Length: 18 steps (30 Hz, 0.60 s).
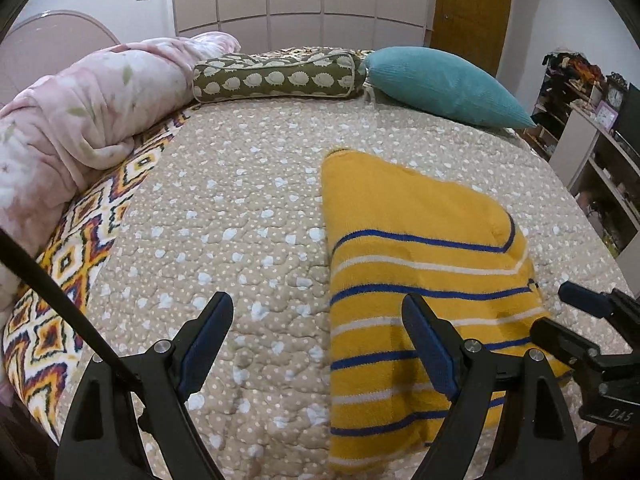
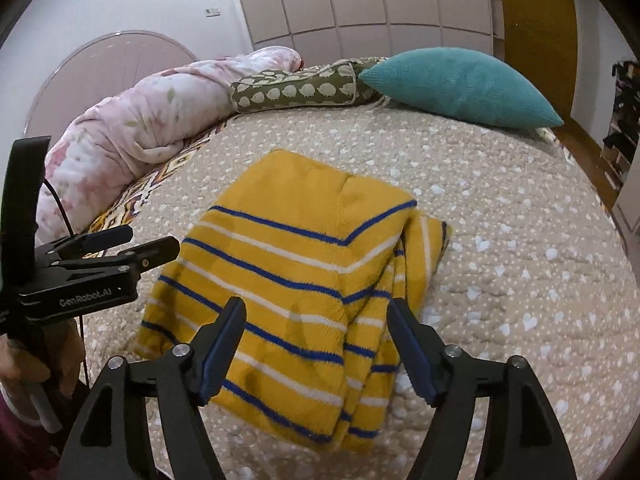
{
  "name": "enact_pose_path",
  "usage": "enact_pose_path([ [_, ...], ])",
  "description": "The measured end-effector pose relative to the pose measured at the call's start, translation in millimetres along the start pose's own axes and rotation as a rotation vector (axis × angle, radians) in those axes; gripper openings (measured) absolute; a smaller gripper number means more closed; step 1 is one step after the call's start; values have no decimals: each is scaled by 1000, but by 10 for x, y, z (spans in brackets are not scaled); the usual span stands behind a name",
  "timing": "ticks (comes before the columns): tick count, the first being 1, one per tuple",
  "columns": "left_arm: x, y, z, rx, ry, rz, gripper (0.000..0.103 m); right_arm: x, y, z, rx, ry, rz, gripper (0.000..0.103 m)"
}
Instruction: Fold small clothes
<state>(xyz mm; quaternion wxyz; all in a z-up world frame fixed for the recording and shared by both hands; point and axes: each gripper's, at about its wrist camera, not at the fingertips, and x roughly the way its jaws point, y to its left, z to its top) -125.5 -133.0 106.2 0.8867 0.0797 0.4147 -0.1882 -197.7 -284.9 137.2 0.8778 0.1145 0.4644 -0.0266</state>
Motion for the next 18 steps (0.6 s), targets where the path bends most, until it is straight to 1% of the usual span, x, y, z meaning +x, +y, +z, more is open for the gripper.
enact_pose_path([
  [2, -27, -6, -5, 5, -15, 17, 85, 29, -4, -16, 9, 12, -2, 78],
  [5, -50, 3, -3, 1, -28, 21, 85, 42, -1, -30, 11, 15, 1, 78],
  [10, -57, 14, -15, 1, -37, 36, 85, 22, 26, -18, 7, 5, -2, 80],
  [18, -72, 7, -32, 11, -49, 52, 85, 75, 84, -20, -10, 14, -2, 80],
])
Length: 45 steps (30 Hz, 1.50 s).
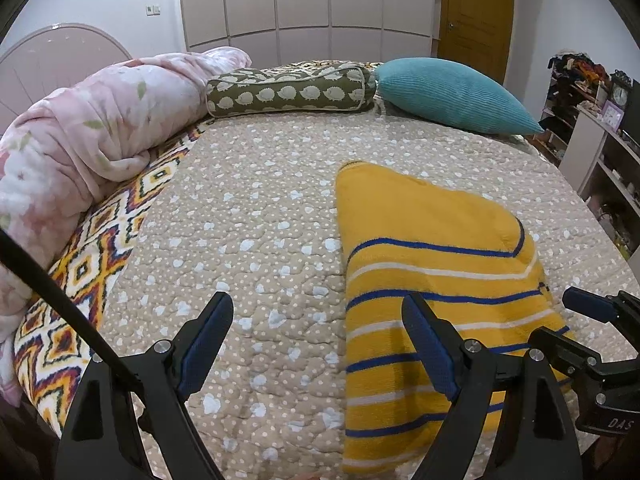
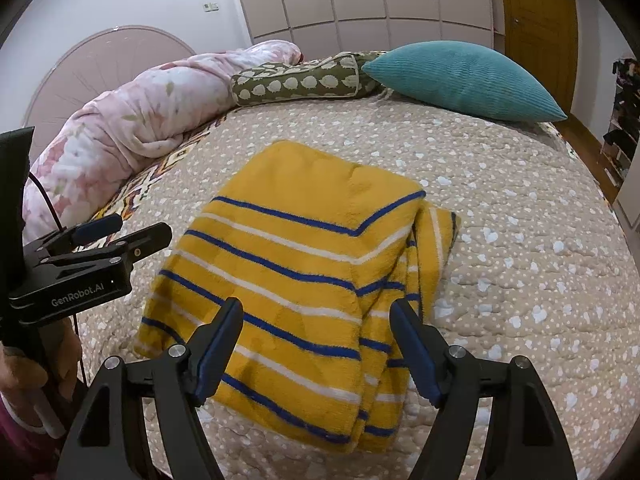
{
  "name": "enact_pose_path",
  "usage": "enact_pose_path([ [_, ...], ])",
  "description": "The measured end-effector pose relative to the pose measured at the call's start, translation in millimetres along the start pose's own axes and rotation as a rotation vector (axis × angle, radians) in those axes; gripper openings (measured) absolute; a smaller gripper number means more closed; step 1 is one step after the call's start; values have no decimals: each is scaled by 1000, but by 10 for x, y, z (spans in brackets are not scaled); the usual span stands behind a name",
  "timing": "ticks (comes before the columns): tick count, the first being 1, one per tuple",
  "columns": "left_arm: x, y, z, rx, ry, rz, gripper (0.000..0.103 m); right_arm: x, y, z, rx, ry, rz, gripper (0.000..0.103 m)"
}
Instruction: Fold small clothes
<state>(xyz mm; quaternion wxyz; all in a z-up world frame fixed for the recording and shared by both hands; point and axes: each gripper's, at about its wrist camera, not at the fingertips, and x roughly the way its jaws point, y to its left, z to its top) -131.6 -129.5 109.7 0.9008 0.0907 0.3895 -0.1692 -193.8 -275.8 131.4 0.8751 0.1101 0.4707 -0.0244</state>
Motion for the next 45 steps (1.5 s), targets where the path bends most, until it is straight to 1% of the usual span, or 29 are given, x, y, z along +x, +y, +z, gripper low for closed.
enact_pose_path([
  [7, 12, 0, -2, -7, 7, 1, 85, 5, 11, 11, -4, -4, -9, 82],
  [11, 18, -3, -3, -6, 10, 0, 85, 18, -14, 22, 2, -10, -42, 83],
  [17, 49, -12, -11, 0, 21, -6, 85, 51, -28, 23, 9, -4, -61, 84],
  [45, 73, -82, -54, 19, 34, -7, 85, 117, -1, 7, 22, 9, -66, 87],
])
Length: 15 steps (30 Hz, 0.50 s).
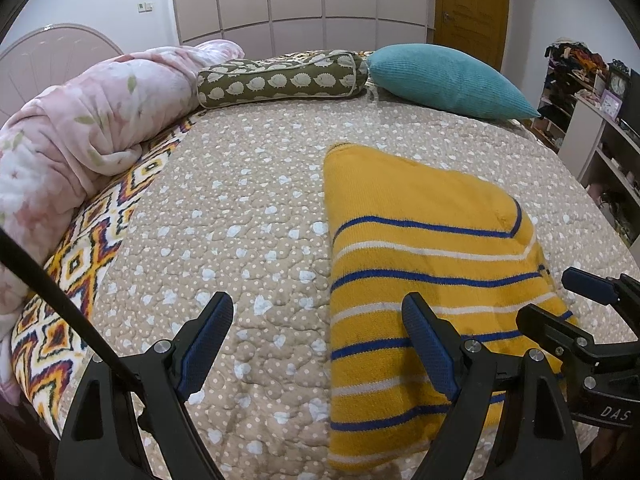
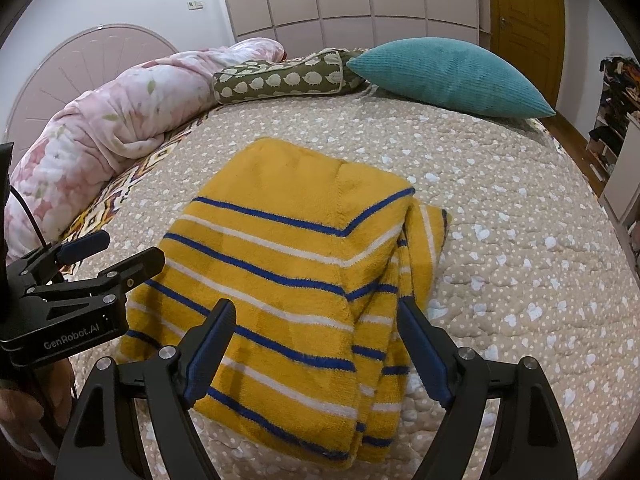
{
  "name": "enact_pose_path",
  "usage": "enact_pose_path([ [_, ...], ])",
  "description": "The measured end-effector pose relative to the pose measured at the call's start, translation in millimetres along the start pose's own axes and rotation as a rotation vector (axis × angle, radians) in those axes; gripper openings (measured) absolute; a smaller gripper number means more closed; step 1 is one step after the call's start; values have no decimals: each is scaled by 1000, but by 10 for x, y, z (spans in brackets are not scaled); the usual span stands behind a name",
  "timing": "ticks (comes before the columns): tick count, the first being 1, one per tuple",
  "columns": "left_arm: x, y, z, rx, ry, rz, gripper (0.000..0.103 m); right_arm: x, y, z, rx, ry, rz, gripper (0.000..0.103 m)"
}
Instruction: Fold small clothes
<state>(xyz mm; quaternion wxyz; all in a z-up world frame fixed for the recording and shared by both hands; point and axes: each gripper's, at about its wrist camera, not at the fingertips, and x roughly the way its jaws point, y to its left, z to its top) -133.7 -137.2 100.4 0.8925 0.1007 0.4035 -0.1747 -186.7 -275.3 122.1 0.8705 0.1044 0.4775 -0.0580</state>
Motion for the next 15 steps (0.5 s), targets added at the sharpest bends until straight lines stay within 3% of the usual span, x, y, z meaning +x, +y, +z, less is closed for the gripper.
enact_pose_path([
  [15, 18, 40, -17, -24, 5, -3, 85, 19, 18, -1, -2, 5, 4, 88],
])
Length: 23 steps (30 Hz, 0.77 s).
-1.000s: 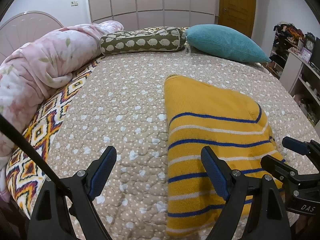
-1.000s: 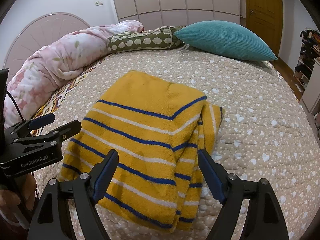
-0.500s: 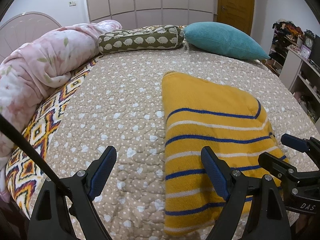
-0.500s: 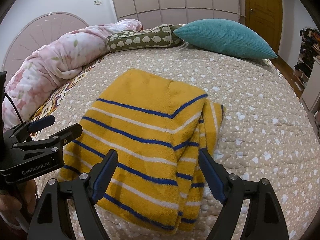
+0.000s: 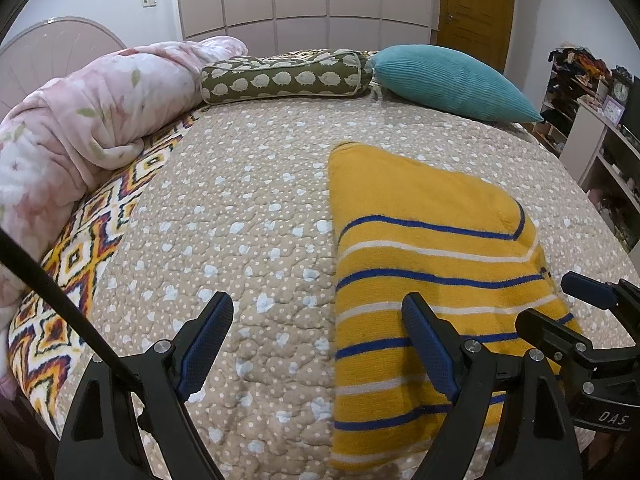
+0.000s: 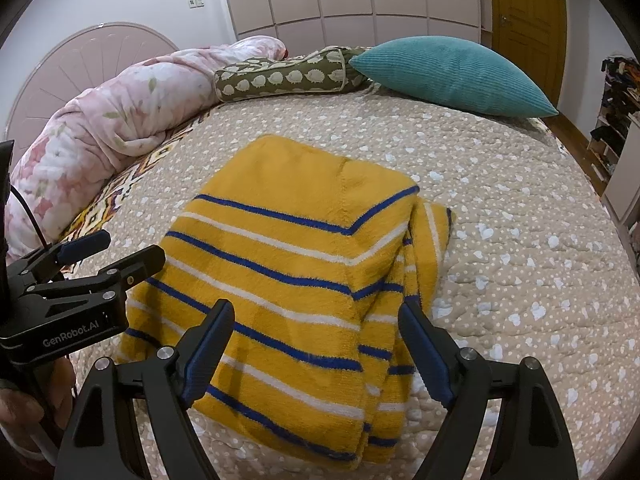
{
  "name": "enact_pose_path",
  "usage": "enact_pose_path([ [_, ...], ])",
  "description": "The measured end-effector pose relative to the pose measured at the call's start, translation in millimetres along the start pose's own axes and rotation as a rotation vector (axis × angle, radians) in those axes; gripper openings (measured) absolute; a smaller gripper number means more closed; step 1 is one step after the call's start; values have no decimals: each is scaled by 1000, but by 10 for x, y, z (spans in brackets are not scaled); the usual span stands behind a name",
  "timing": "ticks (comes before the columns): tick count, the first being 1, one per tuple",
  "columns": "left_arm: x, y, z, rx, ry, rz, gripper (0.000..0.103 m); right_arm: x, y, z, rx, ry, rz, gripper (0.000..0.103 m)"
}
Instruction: Fold small clothes
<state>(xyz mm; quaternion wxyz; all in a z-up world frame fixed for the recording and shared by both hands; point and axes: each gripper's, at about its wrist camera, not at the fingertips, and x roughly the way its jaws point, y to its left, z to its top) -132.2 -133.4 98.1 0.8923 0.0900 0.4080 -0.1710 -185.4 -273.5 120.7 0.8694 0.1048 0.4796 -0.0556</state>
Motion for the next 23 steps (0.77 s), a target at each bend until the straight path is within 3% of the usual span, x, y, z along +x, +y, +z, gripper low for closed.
enact_pose_path([
  [23, -18, 32, -2, 0, -21, -5, 85, 13, 41, 12, -8, 5, 3, 88],
])
